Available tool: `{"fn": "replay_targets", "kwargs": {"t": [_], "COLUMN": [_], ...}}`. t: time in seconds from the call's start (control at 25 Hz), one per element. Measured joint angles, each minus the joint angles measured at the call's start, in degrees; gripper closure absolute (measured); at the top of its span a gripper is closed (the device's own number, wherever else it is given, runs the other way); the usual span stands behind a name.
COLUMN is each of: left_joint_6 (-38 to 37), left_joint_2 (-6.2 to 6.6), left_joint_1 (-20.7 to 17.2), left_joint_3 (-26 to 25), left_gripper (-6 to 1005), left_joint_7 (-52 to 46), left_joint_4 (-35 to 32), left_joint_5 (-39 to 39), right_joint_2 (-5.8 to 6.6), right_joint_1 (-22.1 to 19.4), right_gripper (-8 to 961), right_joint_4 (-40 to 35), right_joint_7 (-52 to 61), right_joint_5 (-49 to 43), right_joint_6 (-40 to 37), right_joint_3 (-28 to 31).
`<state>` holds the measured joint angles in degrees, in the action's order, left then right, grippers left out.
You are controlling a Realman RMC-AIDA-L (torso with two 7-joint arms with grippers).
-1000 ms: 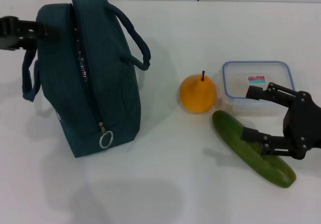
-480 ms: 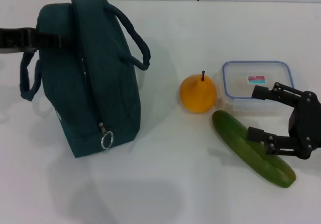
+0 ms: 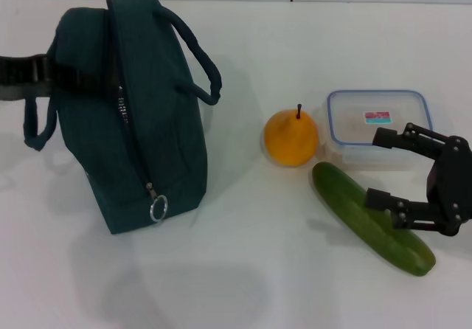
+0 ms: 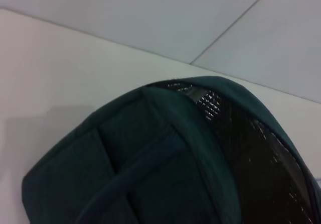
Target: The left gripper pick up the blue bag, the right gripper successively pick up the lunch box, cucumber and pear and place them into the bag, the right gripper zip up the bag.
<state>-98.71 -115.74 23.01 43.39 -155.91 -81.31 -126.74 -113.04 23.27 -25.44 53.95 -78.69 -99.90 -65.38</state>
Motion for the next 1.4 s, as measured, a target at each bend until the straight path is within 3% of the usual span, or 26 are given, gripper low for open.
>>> {"fn": "replay_targets", "kwargs": {"t": [0.12,0.36,0.64,0.84,1.12,1.4], "left_joint_6": [-0.78,-3.13,-3.60,-3.15,-2.82,-2.72], "left_joint_2": [-0.24,-1.26,-3.59,-3.81,-3.70,-3.59], "left_joint_1": [-0.14,-0.20,-1.24,-2.36,-2.25,-1.94], "left_joint_3": [0.01,0.09,0.23,1.23,1.71,2.10], "left_gripper": [753,960,968,968,968,968], "left_joint_7": [-0.44,-1.83,-1.75,-1.67,-1.18,-1.15], "left_joint_4": [-0.11,-0.51,-0.33,0.70,2.81,2.60], "left_joint_5": [0.21,1.89,5.66,8.09,8.88,9.13], "right_joint_2": [0.01,0.06,0.58,0.72,0.54,0.43], "right_joint_1": [-0.32,-1.27,-3.00,-4.45,-5.22,-3.69], "right_gripper": [96,96,96,96,97,96], "right_joint_4": [0.10,0.00,0.15,0.38,3.64,5.39], "right_joint_7": [-0.08,0.14,2.69,5.46,15.55,25.57], "right_joint_5": [0.02,0.05,-0.24,-0.23,0.02,0.20], "right_joint_6": [0.00,-0.19,0.31,3.47,12.18,22.85], "right_joint_3": [0.00,1.33,5.35,8.75,18.68,20.00]}}
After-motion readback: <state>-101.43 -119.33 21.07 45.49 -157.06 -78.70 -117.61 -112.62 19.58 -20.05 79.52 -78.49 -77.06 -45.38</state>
